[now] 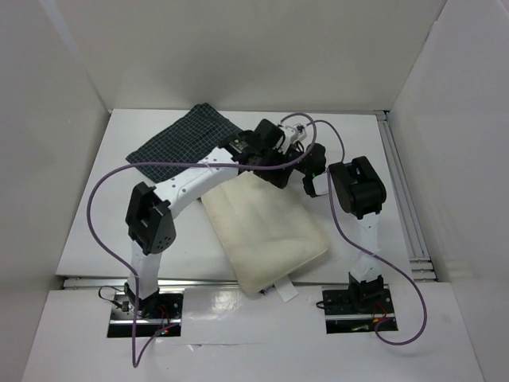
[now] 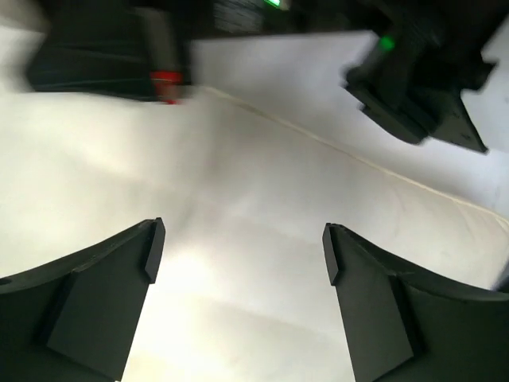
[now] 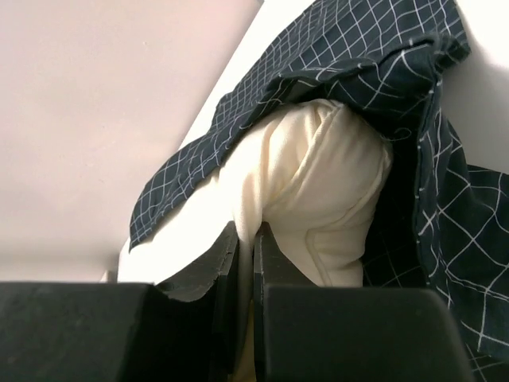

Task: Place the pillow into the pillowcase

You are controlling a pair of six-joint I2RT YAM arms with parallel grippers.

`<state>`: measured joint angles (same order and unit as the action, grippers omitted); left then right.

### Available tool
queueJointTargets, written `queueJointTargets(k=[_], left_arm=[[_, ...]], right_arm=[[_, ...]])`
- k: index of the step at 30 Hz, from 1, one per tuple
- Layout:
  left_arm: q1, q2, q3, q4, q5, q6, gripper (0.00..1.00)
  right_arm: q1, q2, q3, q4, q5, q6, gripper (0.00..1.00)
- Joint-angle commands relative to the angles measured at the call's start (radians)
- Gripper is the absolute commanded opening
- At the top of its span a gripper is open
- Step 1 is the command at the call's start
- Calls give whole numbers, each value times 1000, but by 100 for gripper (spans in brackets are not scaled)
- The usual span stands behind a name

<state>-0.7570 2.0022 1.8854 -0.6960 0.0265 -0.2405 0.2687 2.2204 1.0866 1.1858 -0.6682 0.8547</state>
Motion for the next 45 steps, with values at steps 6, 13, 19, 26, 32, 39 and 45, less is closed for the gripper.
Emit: queueJointTargets(k=[6,13,19,26,32,39,45], left_arm=[[163,-7,159,-131,-378,-56,85],[249,153,241,-168,-317,7,83],[249,204,242,-102,-237,99,90],[260,302,342,-134,-341,69,49],[269,291,330,-105,-404,69,0],[231,140,233,-30,-373,39,0],[157,-9,153,15,-340,41,0]], right_arm=[[37,-67,-25,29,22,-62,0],[46,-67,2,-47,22,-98,0],[46,-67,12,-89,22,-117,0],[55,-67,12,-120,13,-150,0],[64,-77,2,-129,4,-178,0],[131,-139,32,-204,-42,-255,0],[182,-111,113,-259,27,-233,0]])
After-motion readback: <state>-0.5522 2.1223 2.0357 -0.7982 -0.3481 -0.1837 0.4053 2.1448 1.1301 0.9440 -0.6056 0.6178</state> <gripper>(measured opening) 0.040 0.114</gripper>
